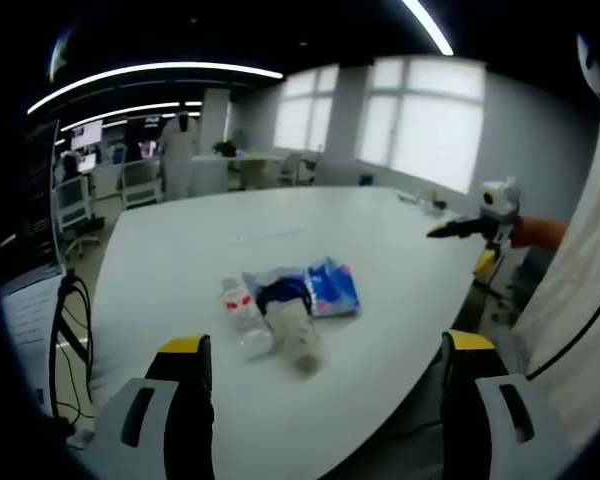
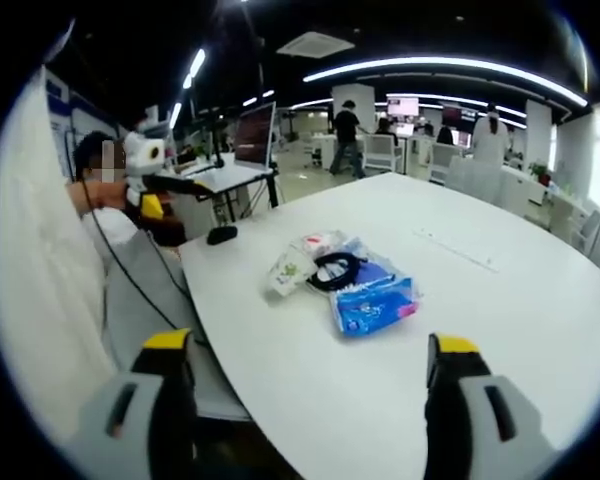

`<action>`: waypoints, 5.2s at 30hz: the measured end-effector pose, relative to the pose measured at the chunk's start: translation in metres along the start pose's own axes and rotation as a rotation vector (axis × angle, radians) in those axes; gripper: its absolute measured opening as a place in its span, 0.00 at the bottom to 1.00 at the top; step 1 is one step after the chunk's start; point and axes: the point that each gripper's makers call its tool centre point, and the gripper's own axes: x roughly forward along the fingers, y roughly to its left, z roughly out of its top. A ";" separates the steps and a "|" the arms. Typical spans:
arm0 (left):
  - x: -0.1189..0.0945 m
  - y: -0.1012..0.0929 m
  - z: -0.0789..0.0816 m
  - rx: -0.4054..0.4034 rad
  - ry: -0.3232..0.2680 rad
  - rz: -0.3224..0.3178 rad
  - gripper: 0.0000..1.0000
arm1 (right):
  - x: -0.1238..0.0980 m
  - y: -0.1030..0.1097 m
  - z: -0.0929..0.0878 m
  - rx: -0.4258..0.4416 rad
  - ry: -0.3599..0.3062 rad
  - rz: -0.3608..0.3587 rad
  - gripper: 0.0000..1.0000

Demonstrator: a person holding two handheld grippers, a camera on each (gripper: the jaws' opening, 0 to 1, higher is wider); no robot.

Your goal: Arrange the tabletop items into an orderly group along one side of the table until the central work area is clear of visible clutter.

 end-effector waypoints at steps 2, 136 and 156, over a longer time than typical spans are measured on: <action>0.000 0.000 0.001 -0.001 -0.001 -0.001 0.93 | 0.001 -0.001 0.001 -0.002 -0.001 0.001 0.96; 0.032 0.030 0.025 -0.020 -0.065 0.005 0.89 | 0.135 0.006 0.108 -0.282 -0.002 0.301 0.83; 0.036 0.050 0.019 -0.069 -0.083 0.040 0.89 | 0.189 0.017 0.103 -0.297 0.058 0.439 0.73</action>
